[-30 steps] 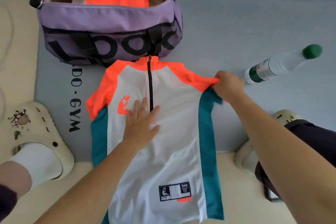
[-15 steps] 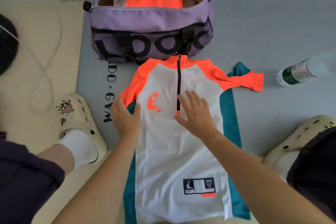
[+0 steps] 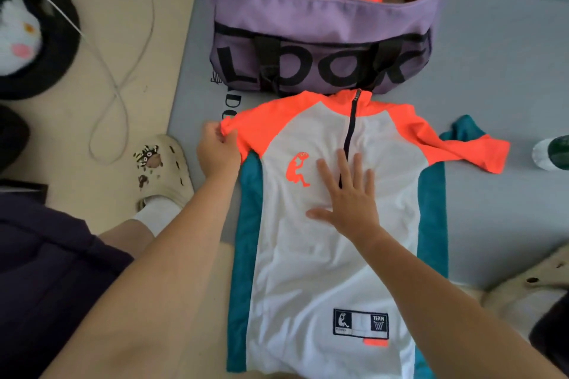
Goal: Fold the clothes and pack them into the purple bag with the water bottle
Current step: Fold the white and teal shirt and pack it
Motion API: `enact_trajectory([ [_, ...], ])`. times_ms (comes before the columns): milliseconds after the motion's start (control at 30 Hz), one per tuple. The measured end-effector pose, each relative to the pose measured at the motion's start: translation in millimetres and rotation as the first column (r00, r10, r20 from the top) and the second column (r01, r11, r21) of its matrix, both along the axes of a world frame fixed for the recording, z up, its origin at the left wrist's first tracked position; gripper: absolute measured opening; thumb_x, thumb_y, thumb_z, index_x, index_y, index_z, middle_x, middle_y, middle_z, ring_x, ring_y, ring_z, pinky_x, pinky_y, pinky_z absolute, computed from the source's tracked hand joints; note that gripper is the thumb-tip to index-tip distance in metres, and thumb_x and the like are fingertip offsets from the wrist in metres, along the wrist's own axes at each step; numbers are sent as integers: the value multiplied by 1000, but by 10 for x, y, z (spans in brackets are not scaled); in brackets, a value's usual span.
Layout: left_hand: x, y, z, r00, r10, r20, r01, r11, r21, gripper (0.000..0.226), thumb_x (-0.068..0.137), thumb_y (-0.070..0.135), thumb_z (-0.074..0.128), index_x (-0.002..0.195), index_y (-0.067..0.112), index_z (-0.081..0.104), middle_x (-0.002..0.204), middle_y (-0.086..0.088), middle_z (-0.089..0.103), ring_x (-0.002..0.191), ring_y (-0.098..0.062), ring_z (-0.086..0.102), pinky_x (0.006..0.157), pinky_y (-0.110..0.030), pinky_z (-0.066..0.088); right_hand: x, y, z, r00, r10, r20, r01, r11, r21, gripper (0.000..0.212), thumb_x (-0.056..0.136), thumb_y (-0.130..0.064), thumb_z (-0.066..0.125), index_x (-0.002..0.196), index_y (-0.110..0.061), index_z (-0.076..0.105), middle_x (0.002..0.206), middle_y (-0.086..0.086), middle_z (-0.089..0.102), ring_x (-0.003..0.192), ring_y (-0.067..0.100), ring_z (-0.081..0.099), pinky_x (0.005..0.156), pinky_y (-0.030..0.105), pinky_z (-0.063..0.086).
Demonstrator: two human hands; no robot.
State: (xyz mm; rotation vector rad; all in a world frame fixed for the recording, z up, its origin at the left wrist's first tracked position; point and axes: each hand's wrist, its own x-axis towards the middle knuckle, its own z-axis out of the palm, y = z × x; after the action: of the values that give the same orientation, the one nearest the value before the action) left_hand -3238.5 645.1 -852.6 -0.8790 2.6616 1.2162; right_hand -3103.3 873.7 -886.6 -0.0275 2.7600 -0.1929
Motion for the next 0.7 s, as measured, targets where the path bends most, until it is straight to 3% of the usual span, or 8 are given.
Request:
enact_trajectory([
  [67,-22,-46,80,986,100,-131,-102,995,-8,31,92,23,57,120,12,53,113,-1,60,112,-25,58,85,-28,43,-17,4,37,1000,0,28,0,1000,-24,110,70,-80,52,155,-33,1,163,9,-8,148,42,-3,115,60,12],
  [133,74,-15,88,993,46,-107,-43,999,29,59,90,22,63,142,9,39,143,-8,47,132,-20,43,107,-28,34,-29,52,104,999,-8,33,10,997,-82,107,73,-74,58,155,-33,4,163,9,-2,149,39,-1,117,57,14],
  [200,302,81,18,1000,8,14,-9,998,57,59,86,22,67,137,5,43,139,-13,50,128,-26,47,108,-32,37,7,146,199,996,-87,-9,85,986,-140,102,77,-65,65,155,-30,11,162,13,10,149,36,9,117,52,20],
  [267,587,189,-71,987,18,157,-23,999,31,47,83,24,67,120,-1,53,120,-19,59,110,-36,58,91,-44,51,111,285,291,951,-296,-87,272,938,-213,95,79,-55,70,154,-23,21,157,19,20,146,36,18,114,49,25],
  [367,935,279,-132,961,107,255,-128,990,65,41,81,27,68,109,1,54,101,-15,65,88,-32,63,68,-35,48,321,542,381,758,-641,-122,602,759,-248,88,79,-44,74,149,-12,31,147,24,34,137,39,31,106,49,32],
  [500,1095,236,-150,919,107,378,-169,977,132,37,83,40,67,86,4,60,64,-5,53,53,-19,48,45,-25,33,540,961,409,457,-888,-46,850,451,-271,83,79,-38,76,142,1,37,134,28,46,125,42,42,103,44,32],
  [567,1071,147,-128,906,74,416,-160,971,176,35,84,45,67,79,11,59,65,-3,51,58,-20,49,50,-27,37,559,1121,382,328,-943,50,910,301,-283,75,83,-36,73,140,-1,38,134,26,46,124,41,43,102,43,33],
  [700,1023,-46,-84,903,58,427,-222,912,346,25,86,34,71,94,13,61,98,-11,66,90,-27,62,87,-45,54,487,1267,345,134,-953,271,953,49,-297,48,84,-34,71,119,-7,52,112,12,56,96,31,55,79,36,43],
])
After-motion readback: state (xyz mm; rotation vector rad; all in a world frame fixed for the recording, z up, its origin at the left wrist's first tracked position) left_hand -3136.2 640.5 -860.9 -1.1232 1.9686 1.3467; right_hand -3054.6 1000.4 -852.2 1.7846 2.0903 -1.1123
